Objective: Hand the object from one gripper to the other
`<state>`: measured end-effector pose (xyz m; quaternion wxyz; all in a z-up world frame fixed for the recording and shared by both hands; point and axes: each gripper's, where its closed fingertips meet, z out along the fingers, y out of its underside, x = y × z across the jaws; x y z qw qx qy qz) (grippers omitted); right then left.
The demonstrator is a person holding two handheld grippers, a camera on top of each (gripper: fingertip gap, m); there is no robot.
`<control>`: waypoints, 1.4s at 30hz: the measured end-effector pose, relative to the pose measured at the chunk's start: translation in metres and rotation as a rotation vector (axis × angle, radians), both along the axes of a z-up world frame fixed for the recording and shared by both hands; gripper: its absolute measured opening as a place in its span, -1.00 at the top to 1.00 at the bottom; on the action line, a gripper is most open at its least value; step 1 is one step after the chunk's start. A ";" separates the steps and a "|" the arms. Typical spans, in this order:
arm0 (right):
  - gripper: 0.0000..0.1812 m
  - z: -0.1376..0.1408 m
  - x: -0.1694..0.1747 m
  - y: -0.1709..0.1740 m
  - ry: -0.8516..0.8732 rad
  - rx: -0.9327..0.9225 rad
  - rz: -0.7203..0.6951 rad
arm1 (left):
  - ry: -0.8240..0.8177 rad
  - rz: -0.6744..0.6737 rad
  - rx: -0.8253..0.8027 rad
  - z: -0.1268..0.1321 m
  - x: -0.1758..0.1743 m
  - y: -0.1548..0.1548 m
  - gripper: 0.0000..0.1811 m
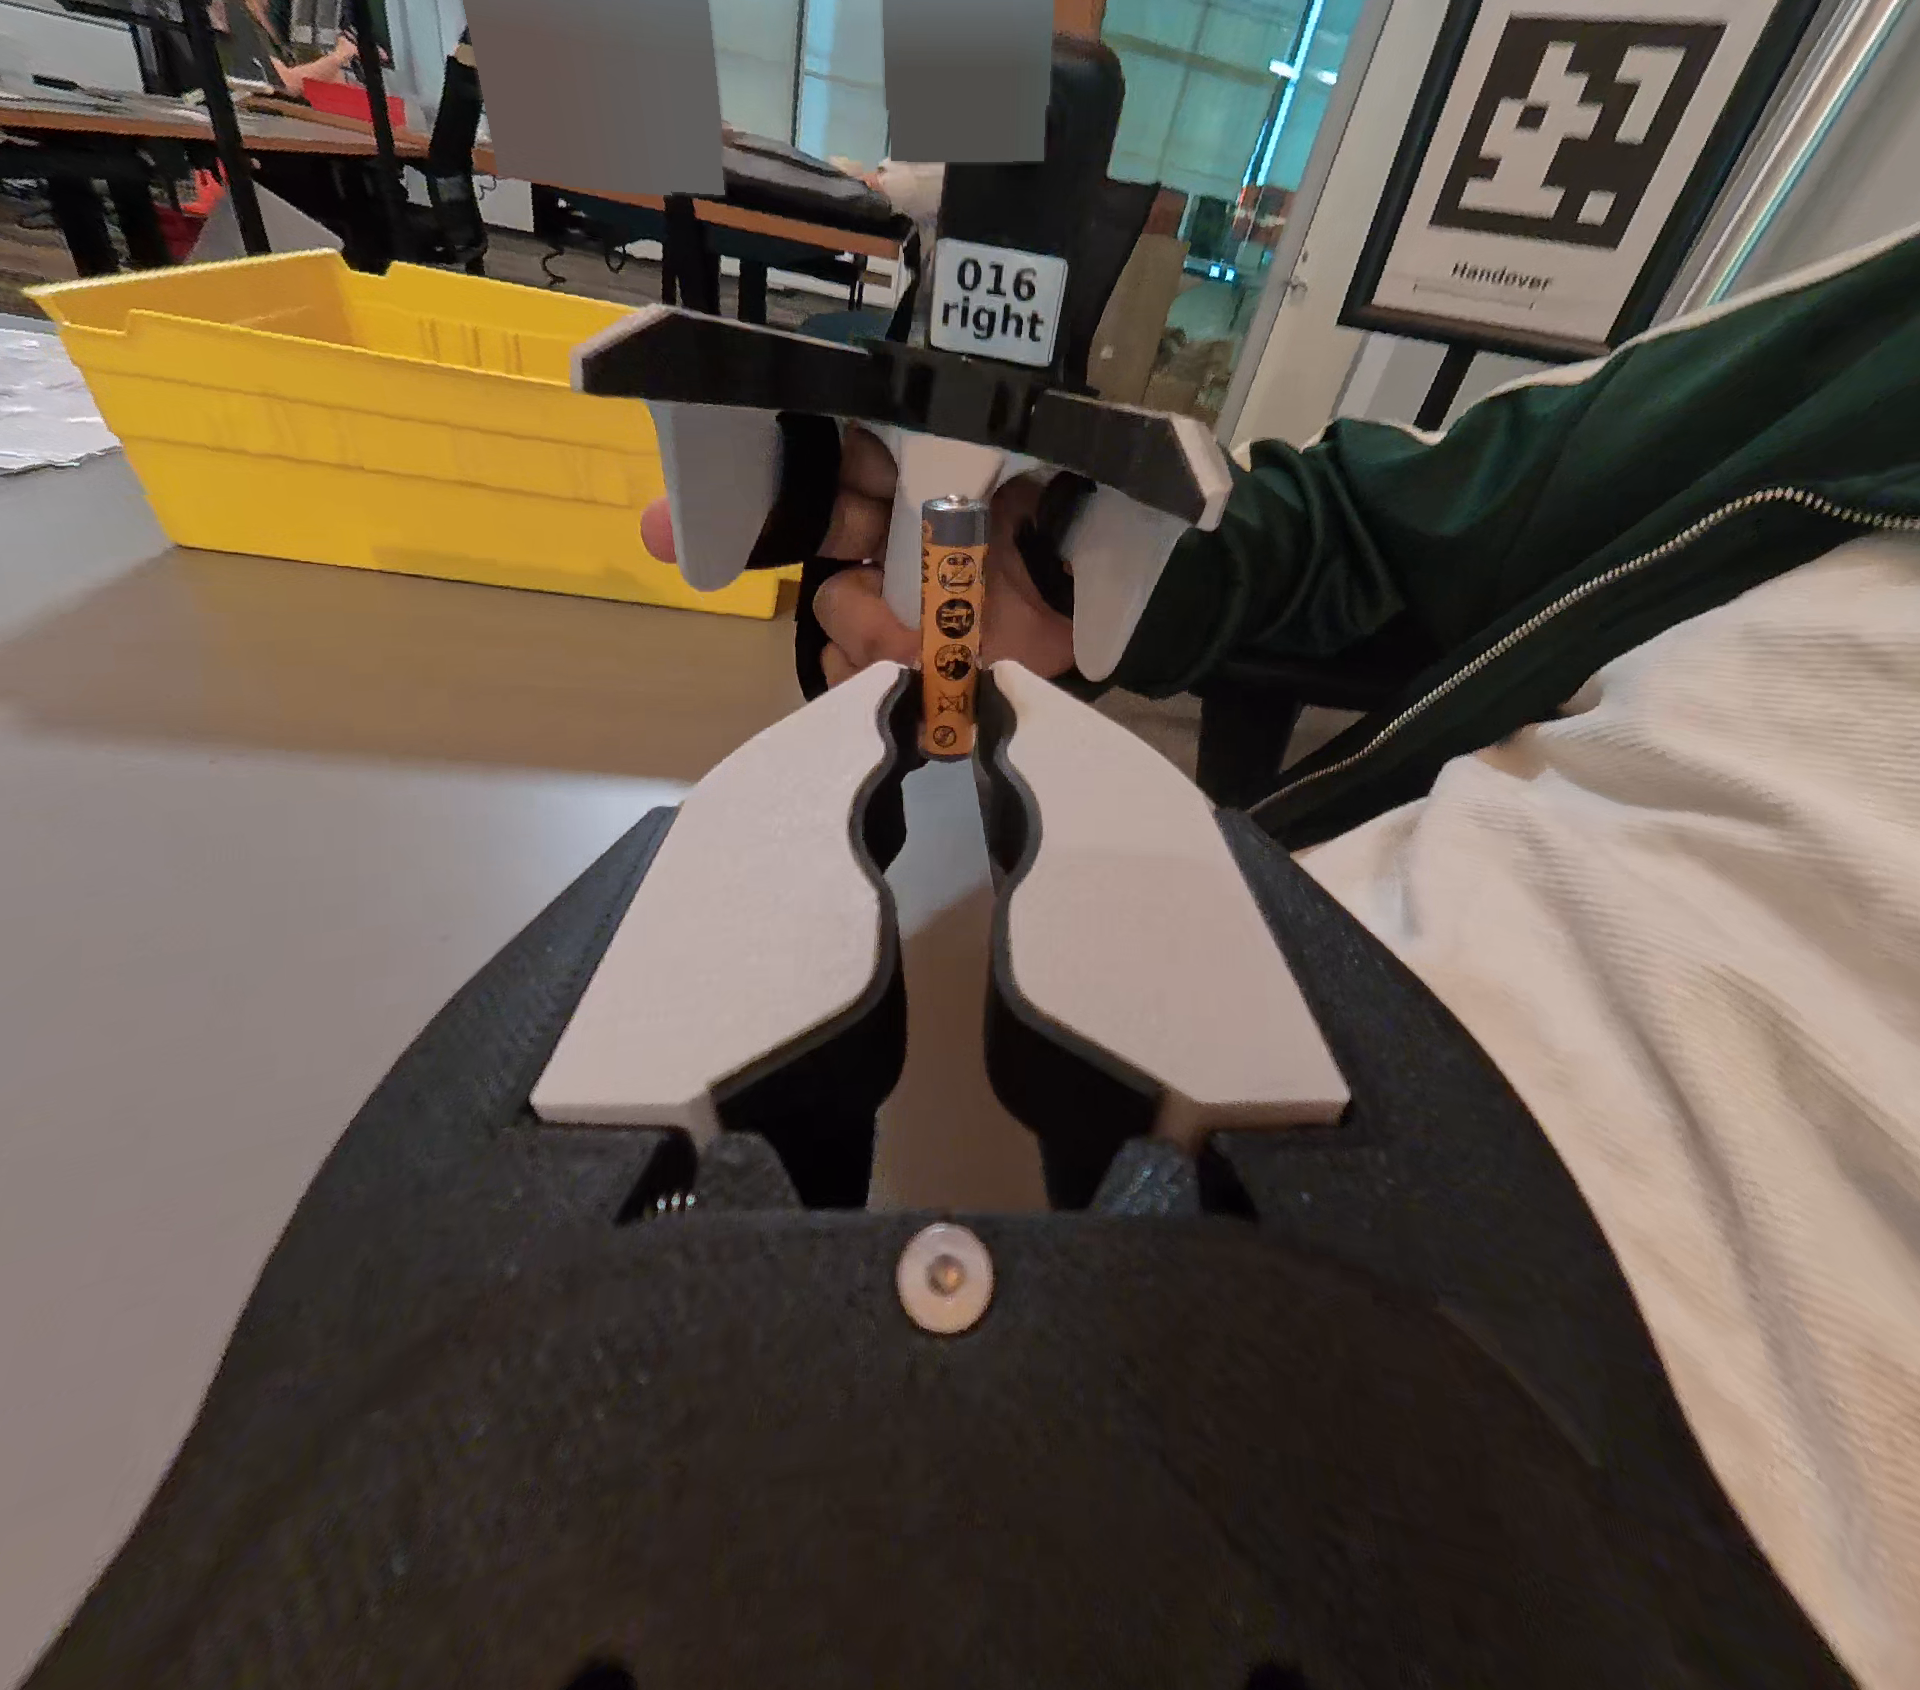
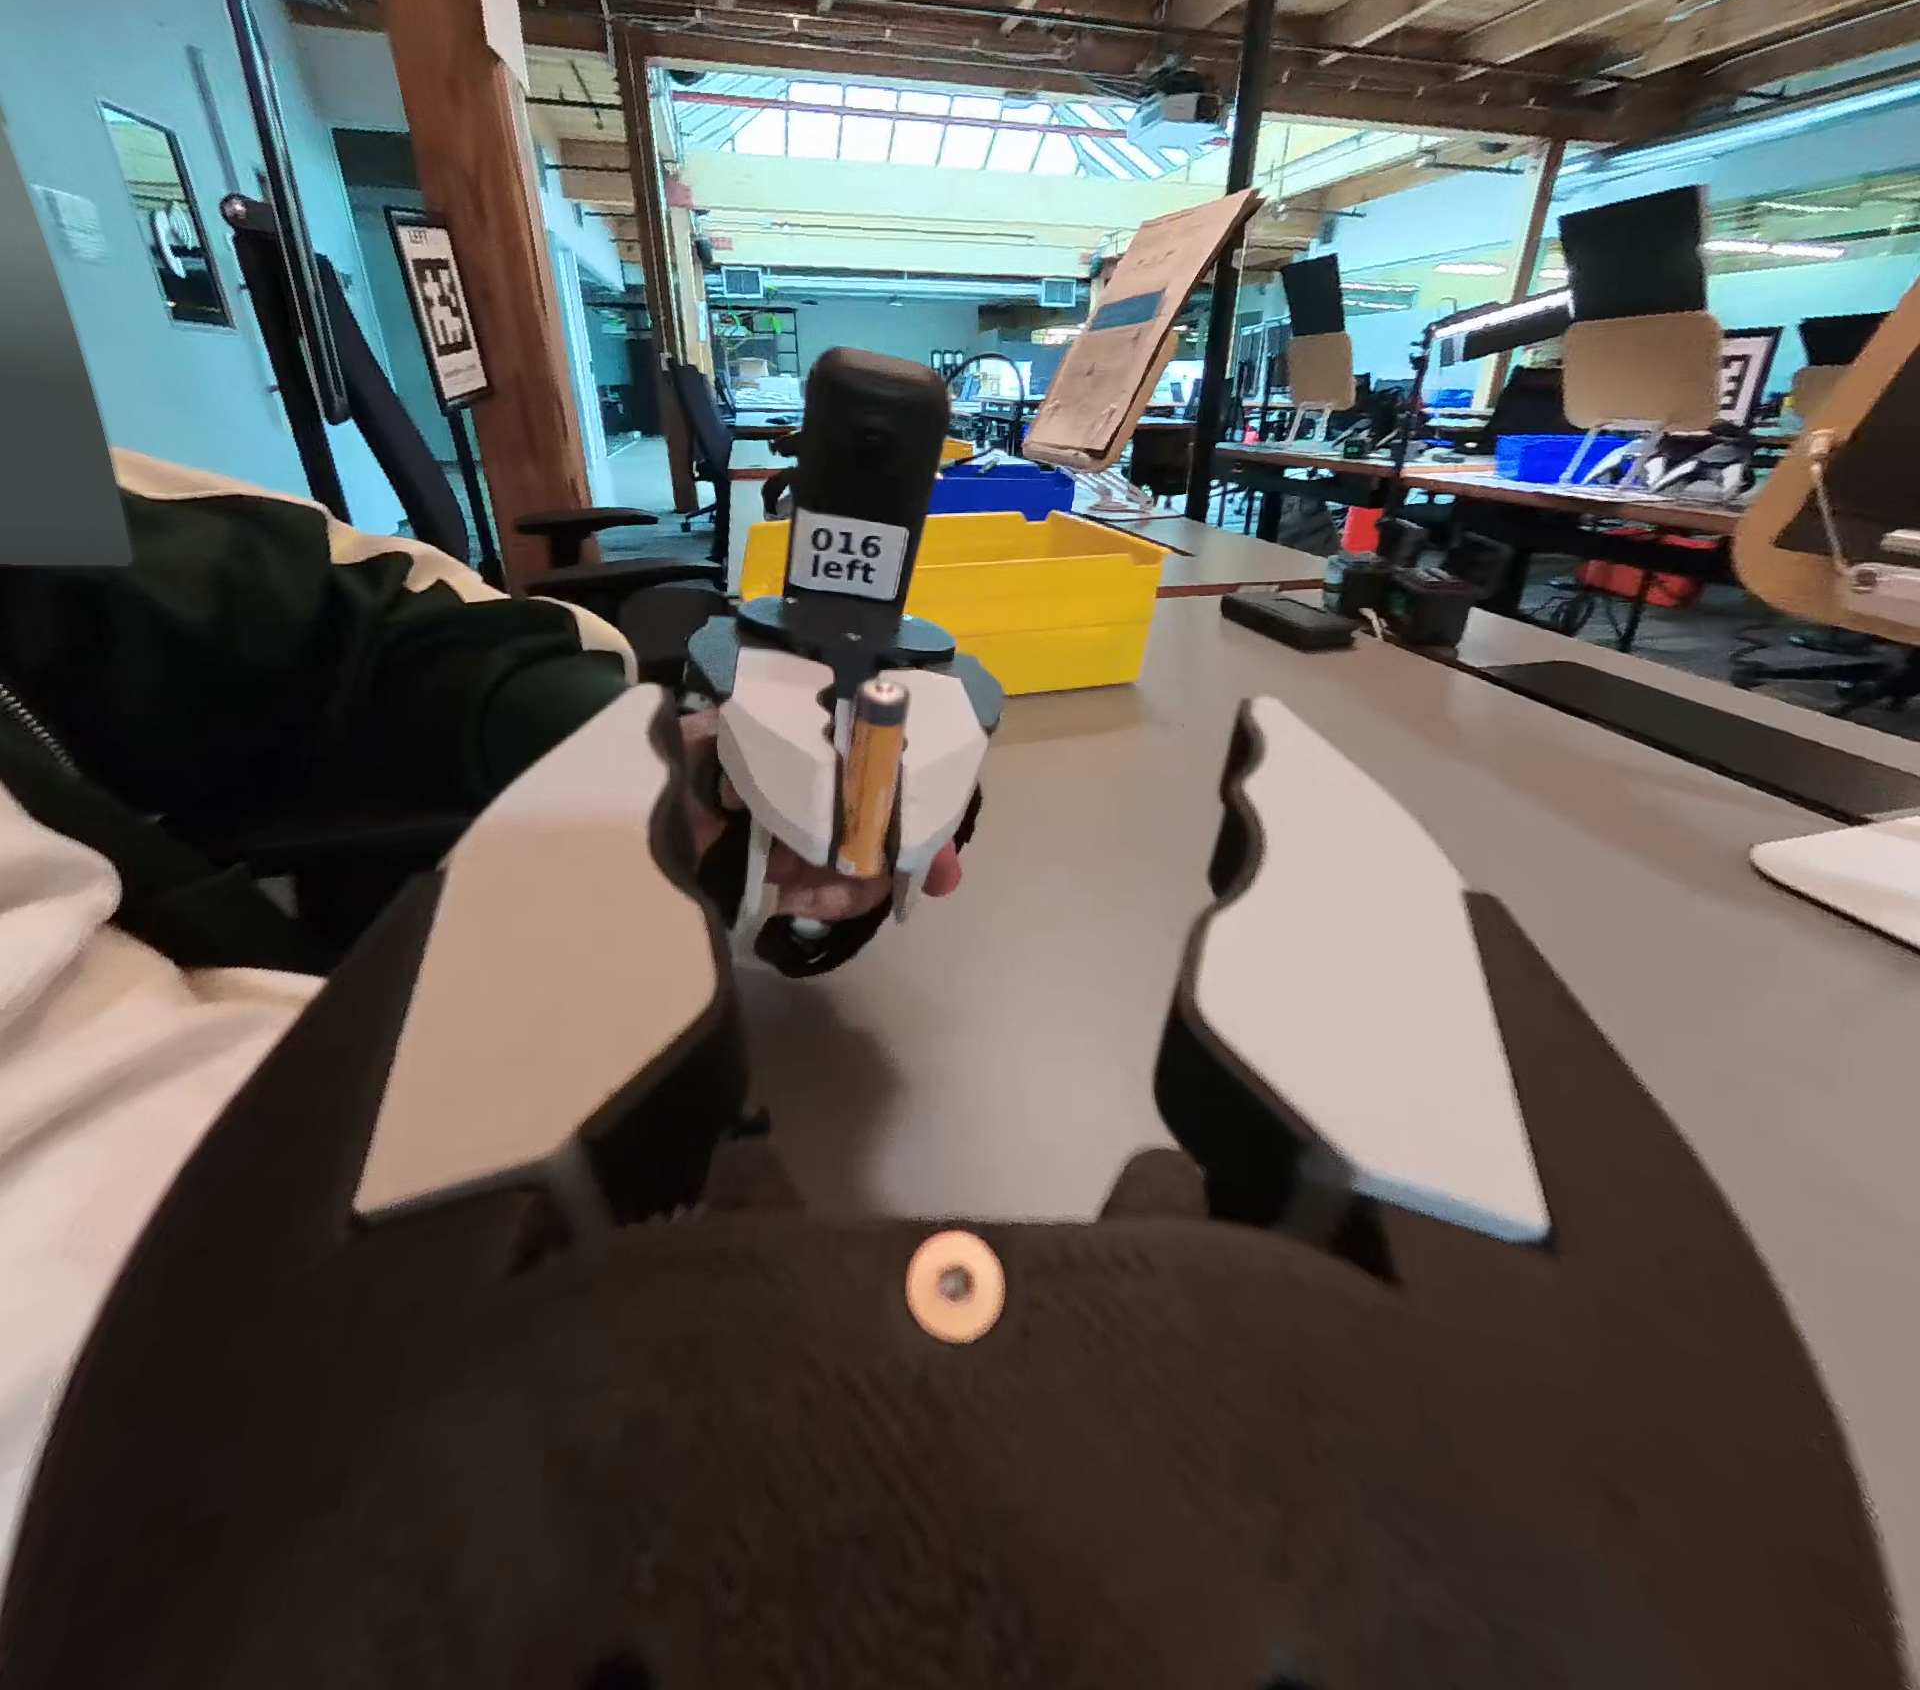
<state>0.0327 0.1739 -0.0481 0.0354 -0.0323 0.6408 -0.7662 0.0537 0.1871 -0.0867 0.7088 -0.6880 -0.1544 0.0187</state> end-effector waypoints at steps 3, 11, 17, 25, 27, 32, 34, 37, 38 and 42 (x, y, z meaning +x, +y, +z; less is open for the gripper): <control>0.23 -0.012 0.010 -0.003 -0.014 0.065 0.077 | -0.018 0.003 0.051 0.005 -0.002 -0.004 0.90; 0.72 -0.016 0.020 -0.004 -0.037 0.066 0.150 | 0.002 -0.013 0.057 0.007 0.002 -0.001 0.90; 0.85 -0.016 0.025 -0.003 -0.021 0.064 0.172 | 0.006 -0.023 0.050 0.006 0.004 0.002 0.90; 0.89 -0.015 0.027 -0.003 -0.009 0.074 0.176 | 0.021 -0.032 0.040 0.006 0.007 0.005 0.90; 0.89 -0.009 0.026 0.000 0.001 0.072 0.167 | 0.024 -0.006 0.040 0.006 0.004 0.004 0.81; 0.89 0.025 -0.015 0.026 0.031 0.125 -0.093 | 0.014 0.039 0.036 0.006 -0.003 0.001 0.59; 0.88 0.025 -0.056 0.052 0.061 0.278 -0.333 | 0.003 0.039 0.034 0.004 -0.003 0.001 0.57; 0.88 0.031 -0.116 0.120 0.198 0.409 -0.707 | -0.015 0.028 0.033 0.003 -0.002 0.003 0.55; 0.88 0.031 -0.133 0.144 0.222 0.449 -0.808 | -0.015 0.026 0.031 0.002 -0.002 0.003 0.55; 0.88 -0.013 -0.178 0.223 0.037 0.767 -1.026 | -0.029 0.023 0.020 -0.002 -0.003 0.005 0.56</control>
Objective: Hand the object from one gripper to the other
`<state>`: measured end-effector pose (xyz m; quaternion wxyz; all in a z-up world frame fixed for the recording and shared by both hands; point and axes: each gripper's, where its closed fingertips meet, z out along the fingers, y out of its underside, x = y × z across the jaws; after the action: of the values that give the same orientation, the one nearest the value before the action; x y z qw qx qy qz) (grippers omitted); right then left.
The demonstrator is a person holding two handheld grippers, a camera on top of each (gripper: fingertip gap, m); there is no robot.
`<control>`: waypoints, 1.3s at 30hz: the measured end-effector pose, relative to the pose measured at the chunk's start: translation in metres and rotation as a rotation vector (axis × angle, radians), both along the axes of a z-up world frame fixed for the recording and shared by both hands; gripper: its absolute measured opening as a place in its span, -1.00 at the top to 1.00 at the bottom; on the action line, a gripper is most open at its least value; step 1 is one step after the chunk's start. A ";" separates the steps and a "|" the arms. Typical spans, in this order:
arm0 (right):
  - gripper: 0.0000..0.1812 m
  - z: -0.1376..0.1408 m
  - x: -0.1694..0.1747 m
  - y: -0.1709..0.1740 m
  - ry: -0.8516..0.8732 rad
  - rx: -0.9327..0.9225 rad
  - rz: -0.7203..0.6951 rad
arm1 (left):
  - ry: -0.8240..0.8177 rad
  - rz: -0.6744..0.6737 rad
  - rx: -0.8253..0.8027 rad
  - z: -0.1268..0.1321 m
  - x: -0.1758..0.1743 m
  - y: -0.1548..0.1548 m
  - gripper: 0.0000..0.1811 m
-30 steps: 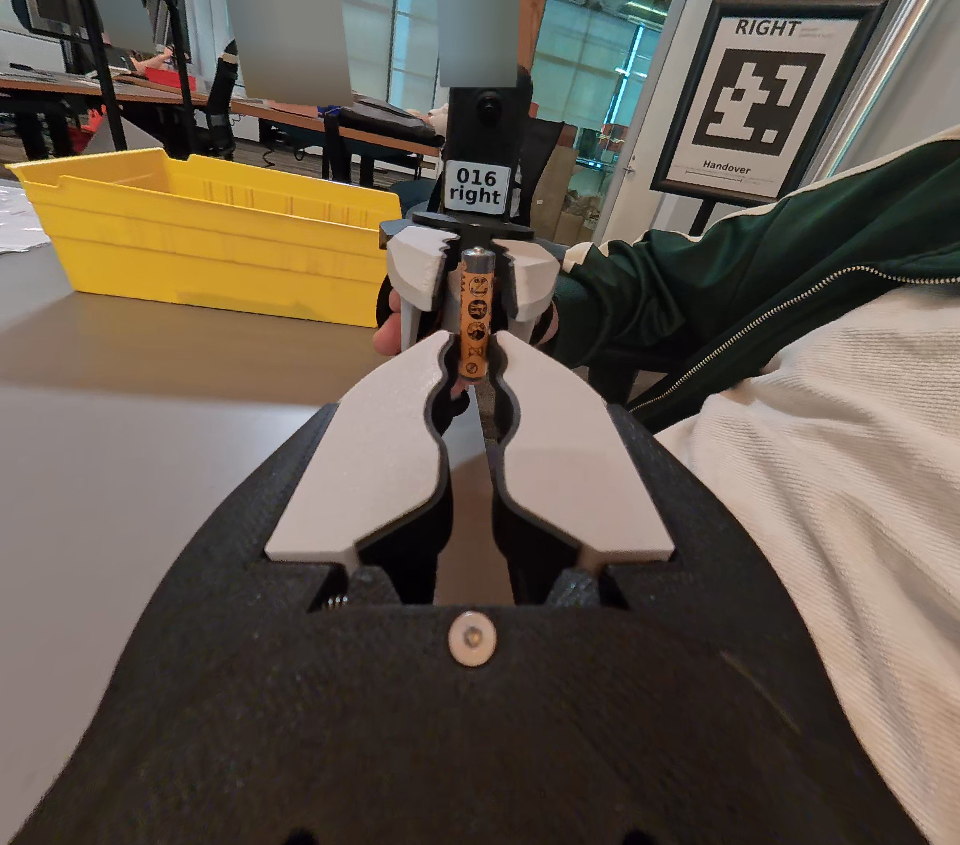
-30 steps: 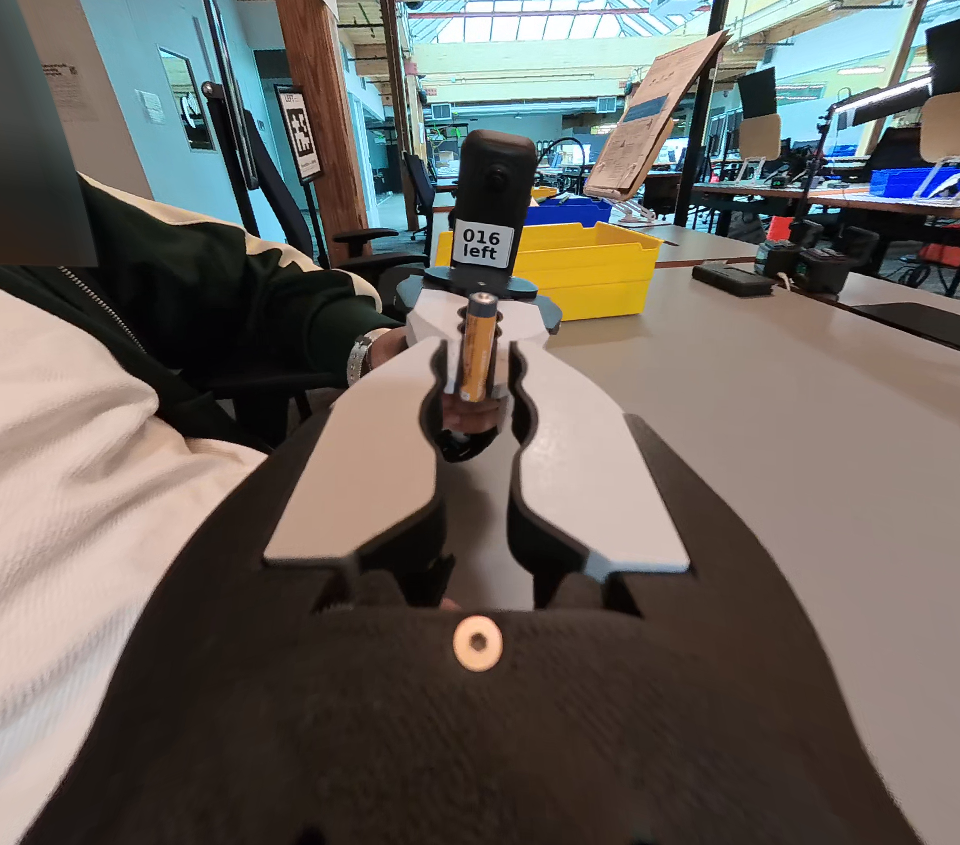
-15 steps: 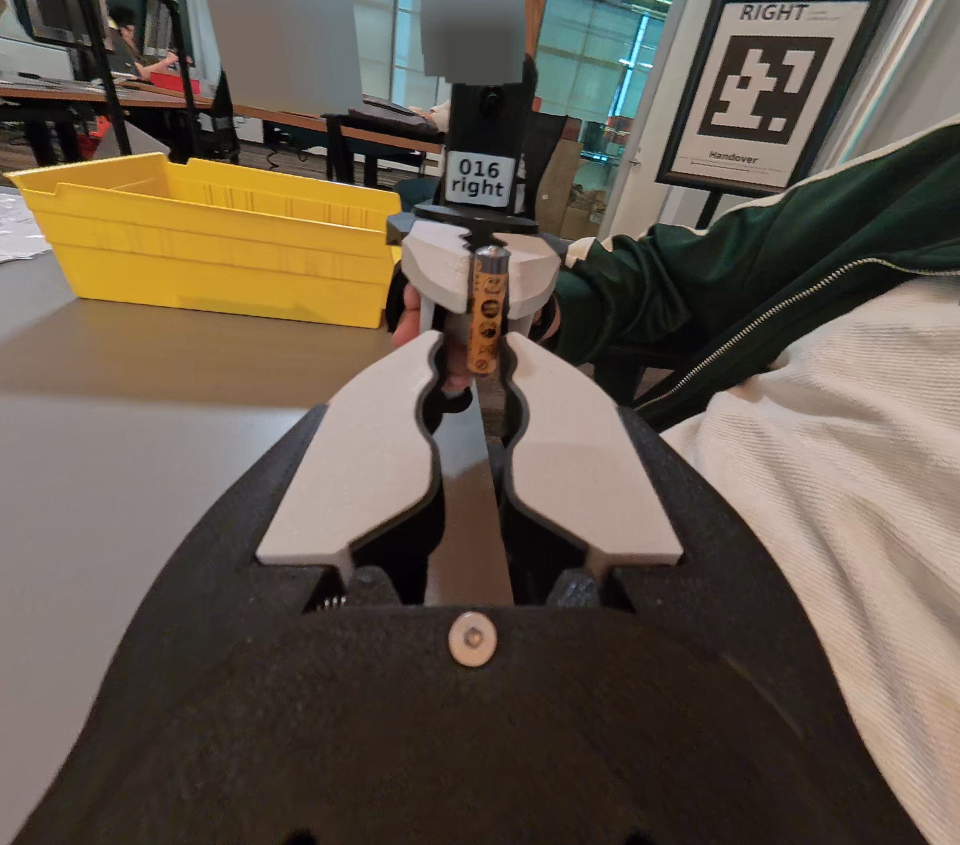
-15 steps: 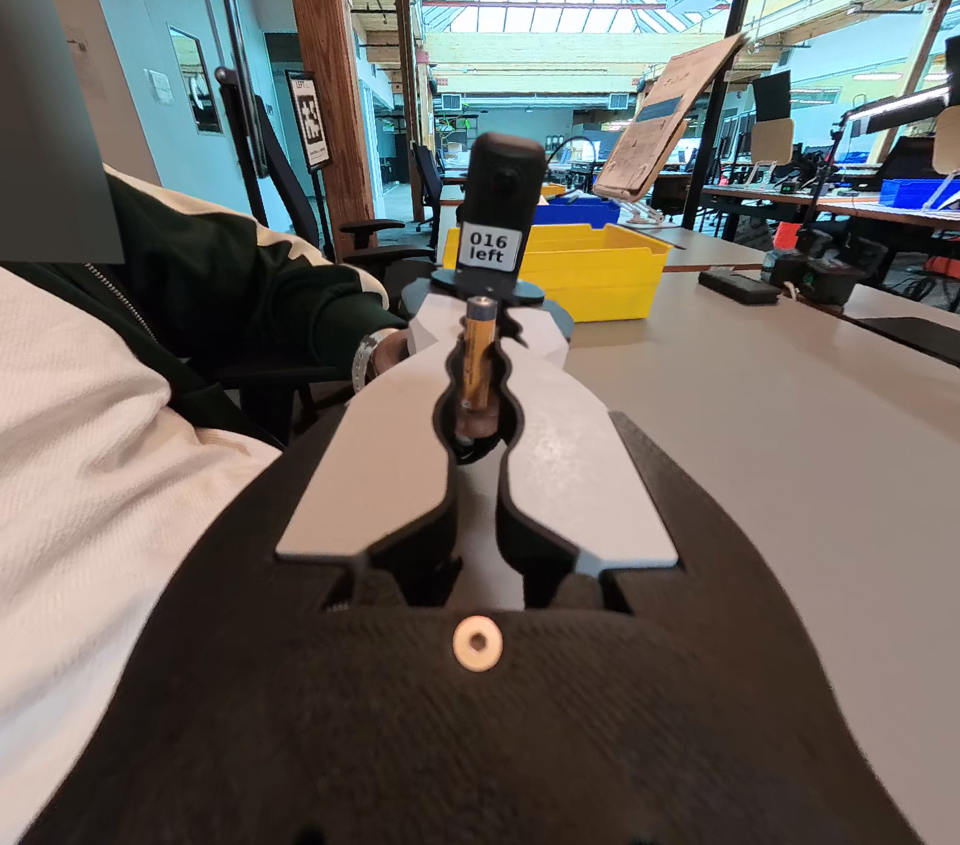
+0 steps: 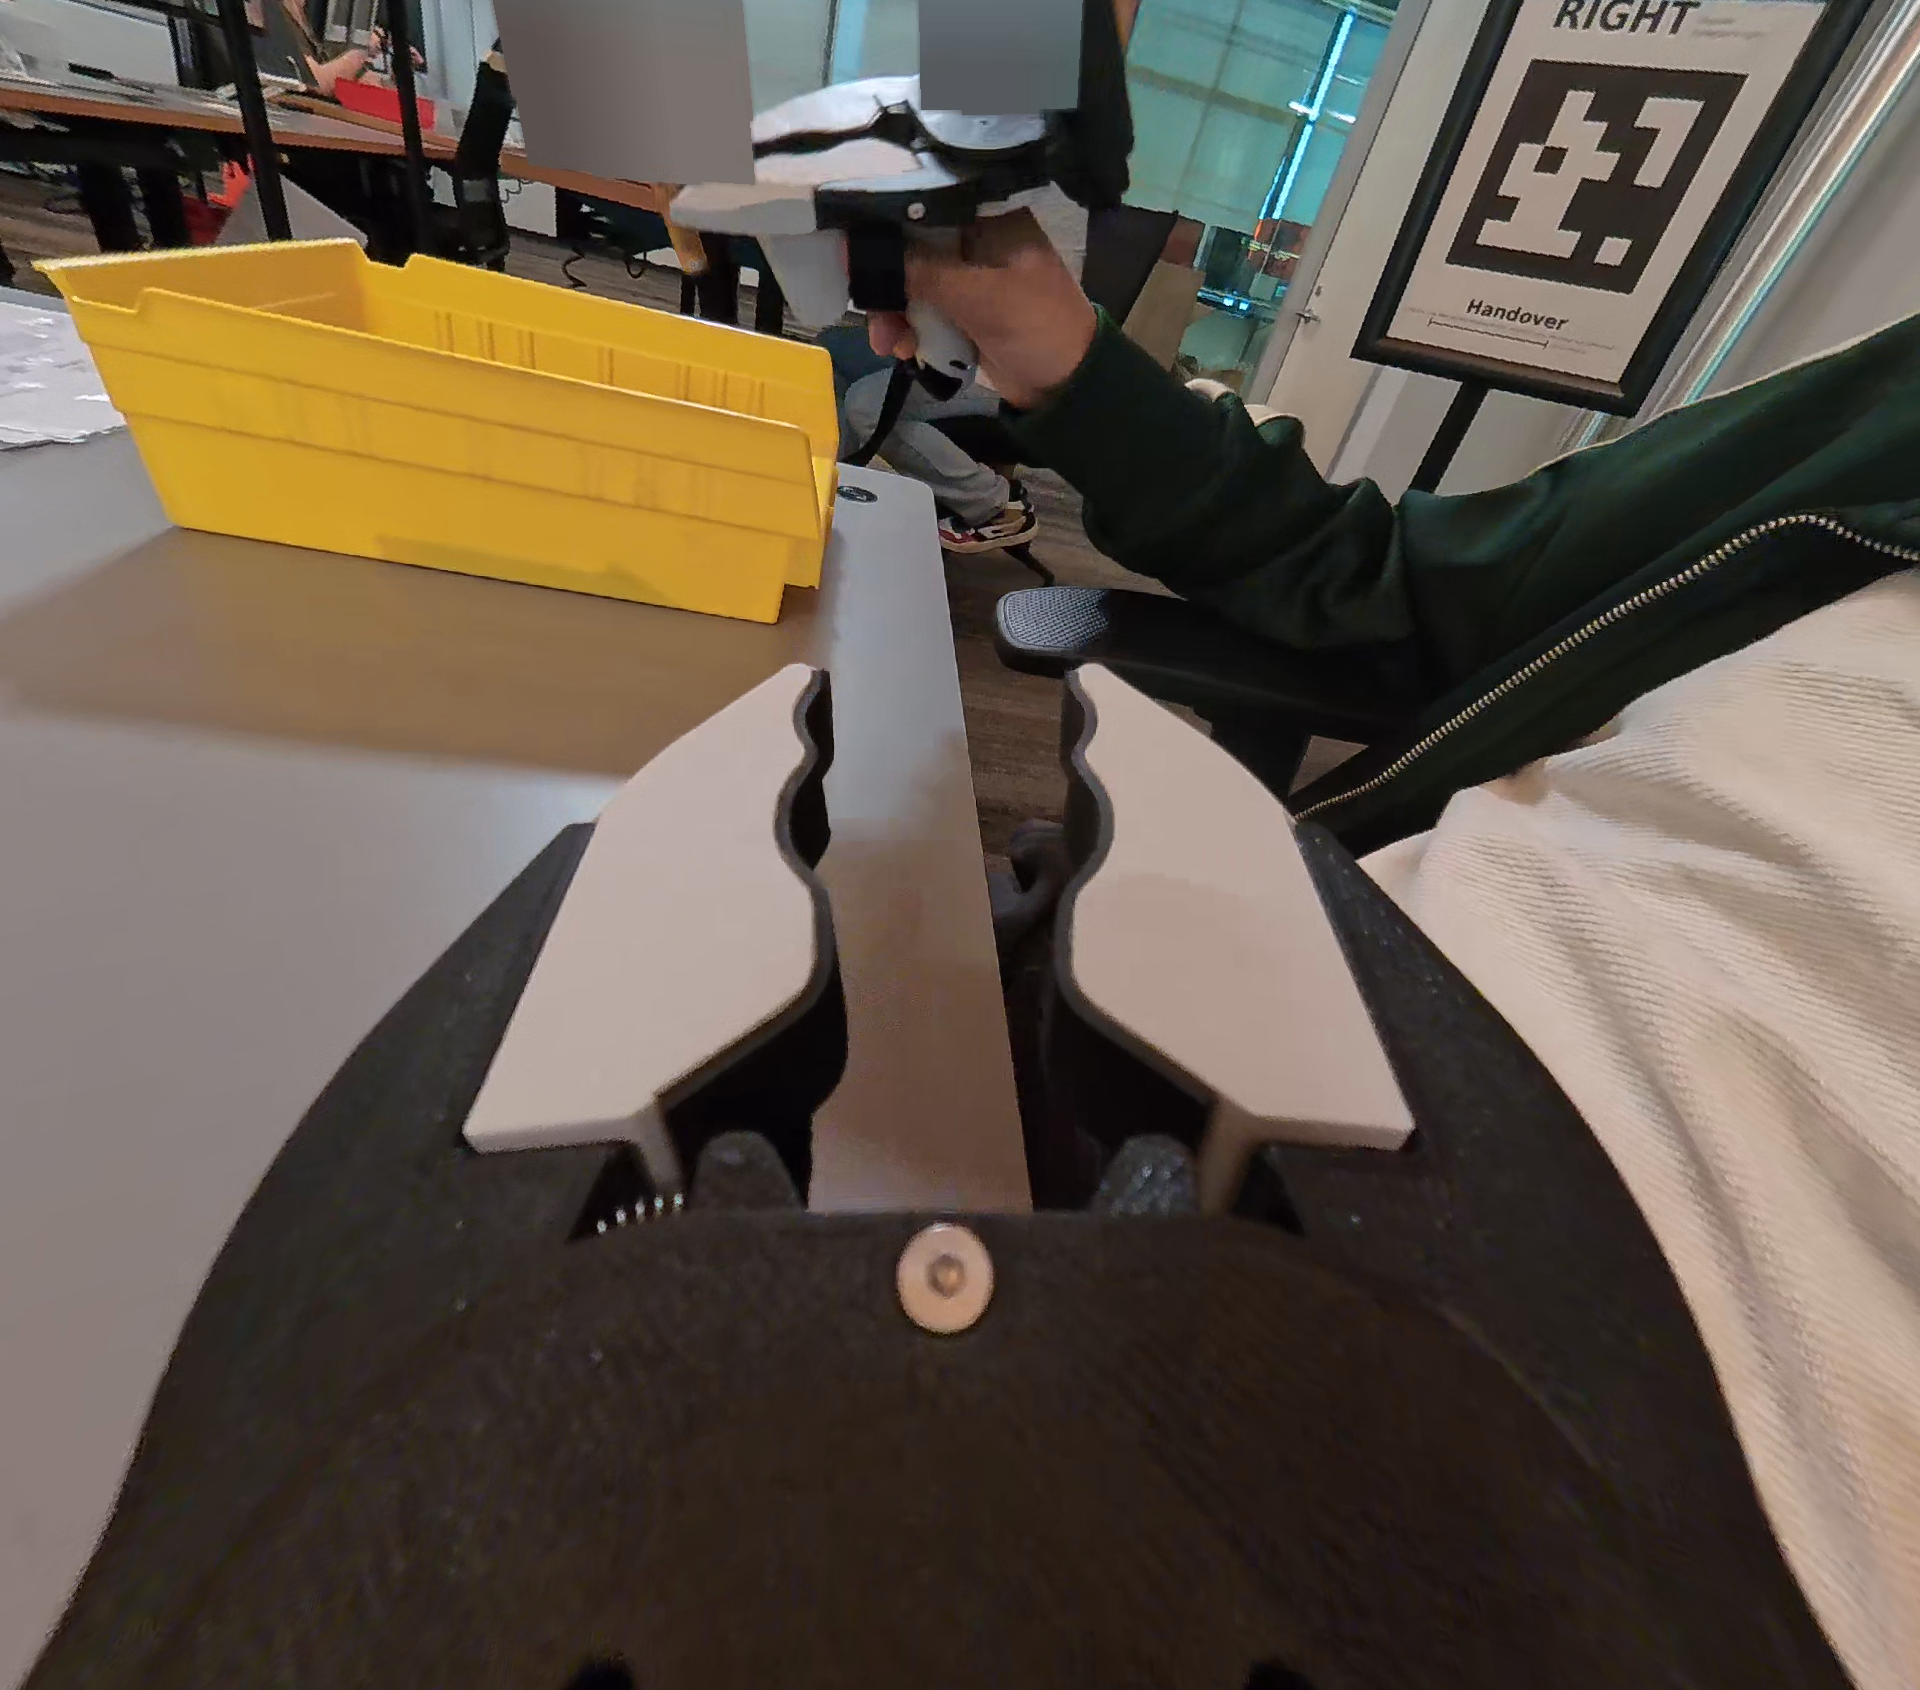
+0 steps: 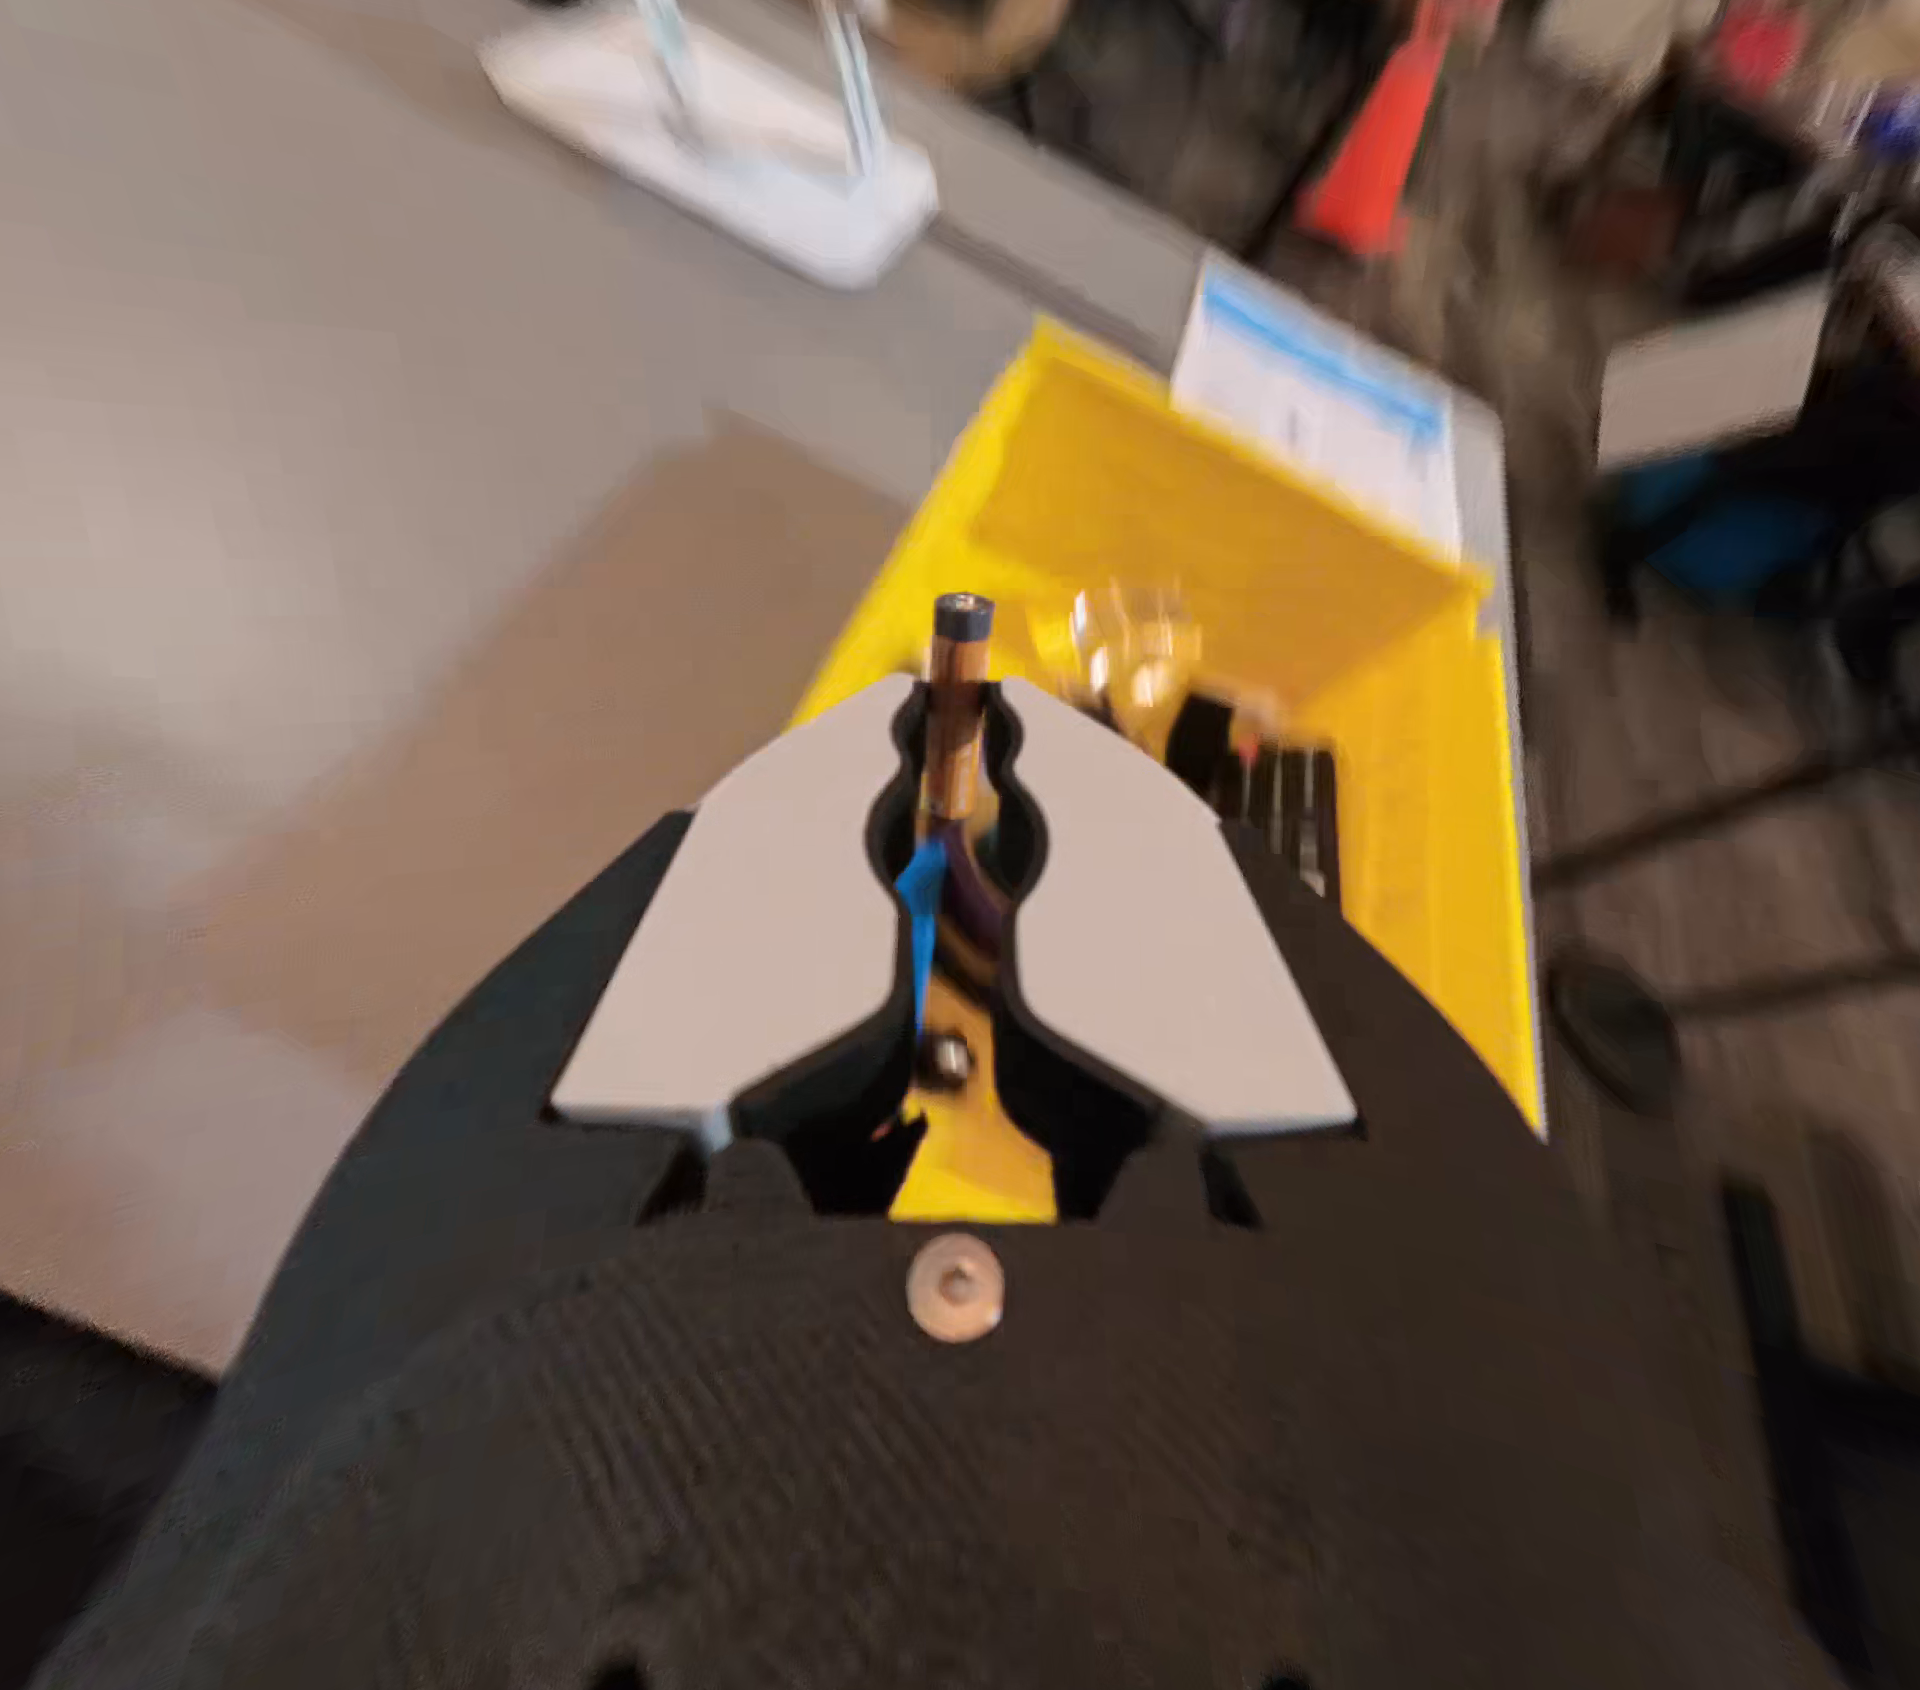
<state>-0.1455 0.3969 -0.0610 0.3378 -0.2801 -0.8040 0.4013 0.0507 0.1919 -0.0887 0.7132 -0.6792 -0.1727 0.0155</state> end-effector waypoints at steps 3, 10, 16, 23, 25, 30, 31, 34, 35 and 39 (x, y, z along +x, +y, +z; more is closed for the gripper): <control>0.88 -0.046 -0.007 0.029 -0.231 0.107 -0.112 | -0.020 -0.006 0.000 -0.003 -0.001 0.001 0.56; 0.58 -0.045 -0.013 0.028 -0.155 0.197 -0.127 | -0.028 -0.007 -0.009 -0.005 -0.001 0.002 0.56; 0.63 0.034 0.048 -0.067 0.160 -0.043 0.283 | -0.050 -0.012 -0.003 -0.007 -0.002 0.001 0.56; 0.62 0.008 0.145 -0.179 0.009 -0.370 0.781 | -0.044 0.009 -0.009 -0.006 -0.004 -0.001 0.56; 0.66 -0.018 0.154 -0.194 -0.109 -0.456 0.824 | -0.042 0.016 -0.007 -0.004 -0.005 -0.003 0.56; 0.69 -0.046 0.142 -0.201 -0.374 -0.560 0.804 | -0.039 0.036 0.004 0.001 -0.008 -0.008 0.57; 0.69 -0.044 0.138 -0.197 -0.392 -0.599 0.800 | -0.035 0.043 0.005 0.003 -0.008 -0.010 0.57; 0.70 -0.034 0.124 -0.183 -0.451 -0.739 0.764 | -0.044 0.060 0.010 0.003 -0.012 -0.014 0.57; 0.68 -0.031 0.120 -0.179 -0.478 -0.778 0.748 | -0.059 0.062 0.010 0.002 -0.013 -0.015 0.57; 0.62 -0.033 0.117 -0.176 -0.423 -0.713 0.731 | -0.096 0.077 0.033 0.002 -0.019 -0.021 0.57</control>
<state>-0.0282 0.2205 -0.0943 -0.1082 -0.1544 -0.7134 0.6749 0.0321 0.1713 -0.0862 0.7141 -0.6602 -0.2329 0.0075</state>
